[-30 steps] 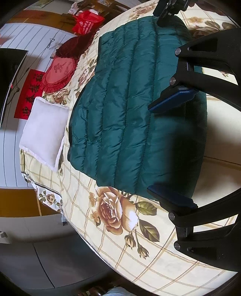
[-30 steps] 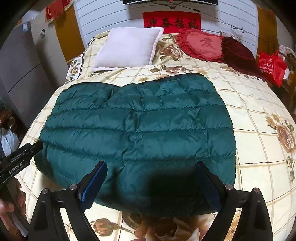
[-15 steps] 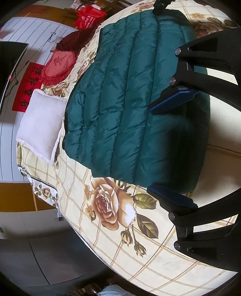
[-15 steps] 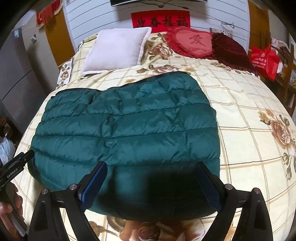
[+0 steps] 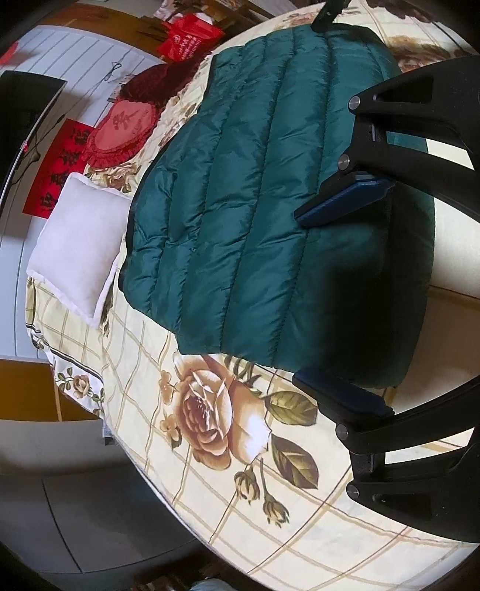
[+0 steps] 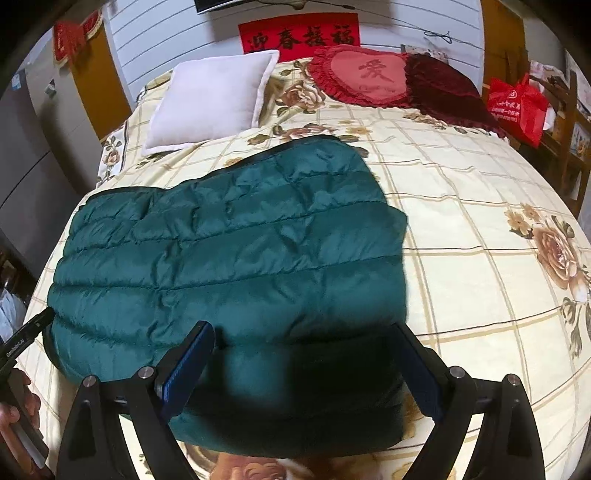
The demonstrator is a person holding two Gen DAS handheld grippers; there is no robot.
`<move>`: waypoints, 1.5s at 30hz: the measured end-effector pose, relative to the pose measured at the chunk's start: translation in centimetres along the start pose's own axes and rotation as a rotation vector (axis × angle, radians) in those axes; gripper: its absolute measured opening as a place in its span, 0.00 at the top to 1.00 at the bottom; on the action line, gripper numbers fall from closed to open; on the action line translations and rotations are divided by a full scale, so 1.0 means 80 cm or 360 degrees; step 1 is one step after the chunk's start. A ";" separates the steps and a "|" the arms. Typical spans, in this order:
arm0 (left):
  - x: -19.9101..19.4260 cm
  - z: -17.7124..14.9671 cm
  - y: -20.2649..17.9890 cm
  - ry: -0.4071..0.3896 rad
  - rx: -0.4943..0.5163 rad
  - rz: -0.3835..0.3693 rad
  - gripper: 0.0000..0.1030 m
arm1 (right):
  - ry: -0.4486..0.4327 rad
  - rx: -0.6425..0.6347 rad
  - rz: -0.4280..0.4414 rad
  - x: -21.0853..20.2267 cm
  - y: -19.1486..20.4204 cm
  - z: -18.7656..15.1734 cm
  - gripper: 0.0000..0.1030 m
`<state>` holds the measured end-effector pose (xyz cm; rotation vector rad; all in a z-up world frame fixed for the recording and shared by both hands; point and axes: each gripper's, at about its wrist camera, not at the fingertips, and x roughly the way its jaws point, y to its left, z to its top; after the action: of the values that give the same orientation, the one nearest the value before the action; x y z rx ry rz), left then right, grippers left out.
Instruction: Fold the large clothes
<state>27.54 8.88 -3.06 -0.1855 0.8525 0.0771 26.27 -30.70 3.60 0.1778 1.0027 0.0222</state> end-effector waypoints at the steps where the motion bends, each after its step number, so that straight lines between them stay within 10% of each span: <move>1: 0.001 0.001 0.002 0.0003 -0.0006 -0.0007 0.22 | 0.0002 0.0011 -0.0002 0.001 -0.004 0.001 0.08; 27: 0.070 0.019 0.064 0.0178 -0.0373 -0.0484 0.14 | 0.0217 0.0276 0.0433 0.103 -0.061 0.038 0.00; 45: 0.085 0.019 0.046 0.0167 -0.0398 -0.0454 0.04 | 0.0216 0.0238 0.0413 0.121 -0.040 0.046 0.00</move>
<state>32.59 12.77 -7.71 -0.5476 0.9119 -0.0947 34.38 -33.36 -3.11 0.4471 1.1118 0.1985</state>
